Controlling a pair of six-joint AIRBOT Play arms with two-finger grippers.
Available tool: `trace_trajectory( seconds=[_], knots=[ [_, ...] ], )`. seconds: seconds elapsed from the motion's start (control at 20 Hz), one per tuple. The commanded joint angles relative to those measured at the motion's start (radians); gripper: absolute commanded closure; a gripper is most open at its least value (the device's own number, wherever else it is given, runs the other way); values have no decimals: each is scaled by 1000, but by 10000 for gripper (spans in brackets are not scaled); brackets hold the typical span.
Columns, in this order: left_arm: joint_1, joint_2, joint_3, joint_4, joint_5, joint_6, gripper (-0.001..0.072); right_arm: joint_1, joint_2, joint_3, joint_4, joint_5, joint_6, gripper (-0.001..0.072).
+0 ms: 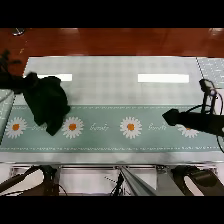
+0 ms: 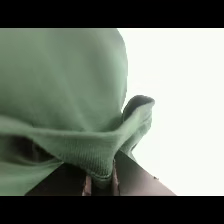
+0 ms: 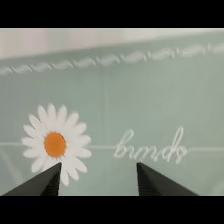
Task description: Fold the shirts.
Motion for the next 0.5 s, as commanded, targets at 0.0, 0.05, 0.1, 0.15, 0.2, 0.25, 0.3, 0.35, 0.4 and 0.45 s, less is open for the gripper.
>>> trace_trajectory(
  seconds=[0.0, 0.05, 0.1, 0.15, 0.2, 0.25, 0.3, 0.35, 0.4, 0.45],
  knots=[
    [-33, 111, 245, -145, -31, 32, 675, 1, 1, 144, -23, 6, -18, 154],
    [-50, 144, 319, -164, -11, 22, 675, 0, 1, 179, -19, 16, -23, 154],
    [-69, 171, 383, -176, 12, 11, 676, 1, 1, 207, -13, 25, -35, 154],
    [-92, 195, 451, -182, 37, -6, 676, 1, 1, 233, 0, 35, -47, 154],
    [-117, 213, 511, -182, 60, -28, 676, 1, 1, 249, 12, 42, -57, 154],
    [-145, 225, 573, -182, 81, -32, 675, 1, 1, 261, 32, 48, -72, 154],
    [-174, 231, 628, -182, 95, -43, 675, 1, 6, 263, 53, 48, -84, 154],
    [-206, 233, 678, -182, 112, -58, 675, 1, 11, 263, 66, 53, -89, 155],
    [-247, 233, 716, -182, 132, -57, 675, 1, 20, 263, 61, 64, -83, 154],
    [-291, 233, 735, -182, 154, -58, 675, 1, 29, 263, 51, 71, -78, 154]
  ],
)
